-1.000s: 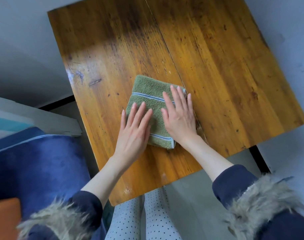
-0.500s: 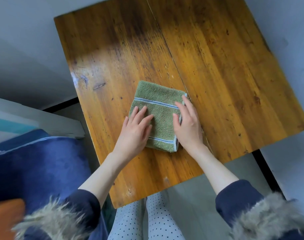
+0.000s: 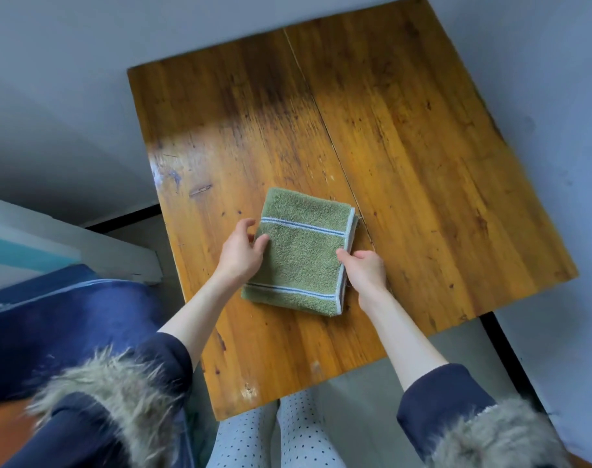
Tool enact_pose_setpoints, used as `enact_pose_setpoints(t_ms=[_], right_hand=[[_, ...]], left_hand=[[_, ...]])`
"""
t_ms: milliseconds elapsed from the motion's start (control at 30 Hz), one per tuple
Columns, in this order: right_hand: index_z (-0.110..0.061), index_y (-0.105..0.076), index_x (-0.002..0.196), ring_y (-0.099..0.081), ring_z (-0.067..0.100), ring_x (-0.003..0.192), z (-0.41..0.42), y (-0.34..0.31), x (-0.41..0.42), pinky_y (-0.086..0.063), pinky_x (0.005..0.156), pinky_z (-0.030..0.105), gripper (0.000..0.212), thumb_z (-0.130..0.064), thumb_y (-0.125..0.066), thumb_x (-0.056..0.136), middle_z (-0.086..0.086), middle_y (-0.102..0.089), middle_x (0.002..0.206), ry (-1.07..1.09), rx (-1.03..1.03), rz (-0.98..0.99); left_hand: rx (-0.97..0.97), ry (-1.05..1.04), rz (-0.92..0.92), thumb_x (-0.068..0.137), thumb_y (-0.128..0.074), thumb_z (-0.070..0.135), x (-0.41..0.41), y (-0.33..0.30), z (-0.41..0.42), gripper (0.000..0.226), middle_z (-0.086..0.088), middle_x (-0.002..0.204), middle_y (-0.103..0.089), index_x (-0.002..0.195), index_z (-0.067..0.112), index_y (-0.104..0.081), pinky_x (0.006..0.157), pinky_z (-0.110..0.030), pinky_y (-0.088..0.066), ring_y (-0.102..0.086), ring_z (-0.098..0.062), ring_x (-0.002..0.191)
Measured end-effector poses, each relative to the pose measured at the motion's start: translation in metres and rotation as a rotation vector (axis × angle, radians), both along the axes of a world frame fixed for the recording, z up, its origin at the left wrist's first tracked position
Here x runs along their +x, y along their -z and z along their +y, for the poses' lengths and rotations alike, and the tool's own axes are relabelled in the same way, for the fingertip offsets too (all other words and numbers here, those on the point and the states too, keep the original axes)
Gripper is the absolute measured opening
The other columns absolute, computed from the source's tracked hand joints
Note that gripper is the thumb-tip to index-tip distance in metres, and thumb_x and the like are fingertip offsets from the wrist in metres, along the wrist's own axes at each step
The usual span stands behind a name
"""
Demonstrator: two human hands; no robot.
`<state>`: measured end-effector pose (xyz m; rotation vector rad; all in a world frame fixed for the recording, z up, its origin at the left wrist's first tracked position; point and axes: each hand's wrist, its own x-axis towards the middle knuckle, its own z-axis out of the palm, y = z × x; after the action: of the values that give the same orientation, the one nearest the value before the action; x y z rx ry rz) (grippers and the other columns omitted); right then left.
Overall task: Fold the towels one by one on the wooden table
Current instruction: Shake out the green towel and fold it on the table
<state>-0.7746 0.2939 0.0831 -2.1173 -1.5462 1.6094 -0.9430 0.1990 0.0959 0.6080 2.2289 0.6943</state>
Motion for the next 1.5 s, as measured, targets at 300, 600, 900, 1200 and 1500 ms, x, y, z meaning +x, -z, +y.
enact_pose_setpoints(t_ms=[300,600,900,1200,1500], right_hand=[[-0.007,-0.067,0.100,-0.054,0.032,0.113,0.002,-0.006,-0.002,-0.044,0.098,0.043,0.030,-0.031,-0.062,0.083,0.012,-0.061,0.119,-0.117,-0.113,-0.049],[-0.011,-0.055,0.092,-0.062,0.022,0.091,-0.007,-0.021,0.005,-0.050,0.084,0.039,0.017,-0.024,-0.064,0.086,0.006,-0.063,0.096,-0.260,-0.023,0.048],[-0.016,-0.061,0.086,-0.062,0.011,0.082,-0.018,-0.039,0.002,-0.044,0.061,0.024,0.002,-0.017,-0.062,0.088,0.001,-0.067,0.093,-0.404,-0.189,0.110],[-0.015,-0.059,0.102,-0.063,0.022,0.100,-0.076,-0.099,-0.069,-0.054,0.082,0.042,0.019,-0.014,-0.064,0.084,0.009,-0.066,0.106,-0.703,-0.120,0.126],[-0.015,-0.060,0.097,-0.061,0.016,0.087,-0.234,-0.156,-0.172,-0.050,0.074,0.031,0.015,-0.014,-0.063,0.083,0.006,-0.064,0.097,-1.039,-0.093,0.236]], left_hand=[[-0.137,-0.081,-0.189,0.092,-0.055,0.034,0.005,0.001,-0.022,0.043,-0.013,0.122,-0.058,0.124,0.006,-0.050,0.096,-0.044,-0.045,-0.056,-0.029,0.109],[-0.076,-0.192,-0.314,0.091,-0.057,0.031,0.014,-0.004,-0.043,0.028,-0.006,0.109,-0.056,0.111,0.013,-0.047,0.088,-0.044,-0.051,-0.057,-0.025,0.100],[0.043,-0.347,-0.459,0.091,-0.057,0.025,0.027,-0.016,-0.085,0.018,0.002,0.094,-0.057,0.104,0.014,-0.051,0.056,-0.025,-0.049,-0.058,-0.009,0.080],[0.272,-0.672,-0.498,0.089,-0.061,0.017,0.002,-0.068,-0.183,0.005,0.002,0.087,-0.059,0.091,0.018,-0.057,0.075,-0.036,-0.053,-0.057,-0.012,0.073],[0.443,-0.973,-0.361,0.088,-0.061,0.014,-0.023,-0.122,-0.366,0.008,0.001,0.087,-0.060,0.089,0.019,-0.055,0.053,-0.023,-0.053,-0.058,-0.008,0.070]])
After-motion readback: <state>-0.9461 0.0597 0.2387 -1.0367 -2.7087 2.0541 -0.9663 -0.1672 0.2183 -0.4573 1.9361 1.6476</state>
